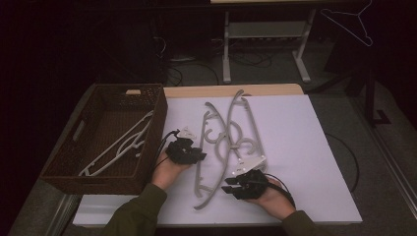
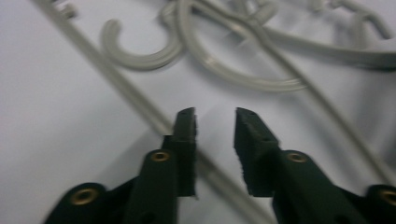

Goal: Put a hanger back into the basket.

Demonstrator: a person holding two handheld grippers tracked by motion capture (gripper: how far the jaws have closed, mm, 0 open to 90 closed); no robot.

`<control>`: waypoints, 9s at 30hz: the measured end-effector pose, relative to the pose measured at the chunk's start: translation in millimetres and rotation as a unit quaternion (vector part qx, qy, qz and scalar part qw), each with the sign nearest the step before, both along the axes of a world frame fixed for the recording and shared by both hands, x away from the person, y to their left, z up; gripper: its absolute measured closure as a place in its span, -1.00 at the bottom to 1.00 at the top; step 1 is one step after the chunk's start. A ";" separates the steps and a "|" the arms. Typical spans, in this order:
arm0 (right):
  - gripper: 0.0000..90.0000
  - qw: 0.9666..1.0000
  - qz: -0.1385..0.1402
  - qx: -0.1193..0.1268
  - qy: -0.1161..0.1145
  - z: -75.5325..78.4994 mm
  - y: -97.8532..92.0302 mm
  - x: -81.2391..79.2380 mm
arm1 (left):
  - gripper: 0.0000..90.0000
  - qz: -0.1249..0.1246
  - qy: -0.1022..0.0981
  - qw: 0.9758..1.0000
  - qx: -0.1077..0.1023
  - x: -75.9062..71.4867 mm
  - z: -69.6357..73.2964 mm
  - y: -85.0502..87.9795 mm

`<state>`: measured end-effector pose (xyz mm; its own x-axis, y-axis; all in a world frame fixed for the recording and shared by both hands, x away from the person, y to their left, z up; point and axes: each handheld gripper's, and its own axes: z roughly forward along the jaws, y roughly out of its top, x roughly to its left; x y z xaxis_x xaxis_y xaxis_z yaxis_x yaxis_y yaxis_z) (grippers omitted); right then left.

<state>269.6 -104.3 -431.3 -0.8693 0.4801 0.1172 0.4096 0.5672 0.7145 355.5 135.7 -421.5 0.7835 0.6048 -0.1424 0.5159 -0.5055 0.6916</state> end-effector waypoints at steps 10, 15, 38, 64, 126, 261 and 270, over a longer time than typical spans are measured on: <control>-0.17 0.995 -0.087 0.040 -0.022 15.7 -52.7 4.6 | -0.10 -0.030 0.027 0.999 -0.003 -17.5 -3.0 -43.3; -0.18 0.994 -0.095 0.040 -0.028 15.9 -59.6 4.4 | -0.14 -0.044 0.033 0.998 0.017 -24.2 -10.7 -53.6; -0.20 0.994 -0.095 0.040 -0.033 15.9 -59.1 5.3 | 0.39 -0.046 0.034 0.998 0.031 -25.0 -17.3 -53.9; -0.20 0.993 -0.102 0.046 -0.035 17.0 -60.4 6.2 | 0.57 -0.025 0.048 0.998 0.044 -17.3 -14.5 -18.0; -0.65 0.979 -0.177 0.087 -0.048 21.0 -120.0 -5.0 | 0.82 -0.006 -0.021 1.000 -0.020 -8.2 156.4 81.3; 0.99 0.991 -0.117 -0.051 0.044 -1.2 -98.8 9.9 | -0.65 0.014 -0.033 0.994 -0.108 -30.9 52.6 40.8; 0.99 0.997 -0.041 -0.046 0.052 -8.7 -61.0 0.8 | -0.65 0.025 -0.025 0.995 -0.096 -29.0 35.8 42.2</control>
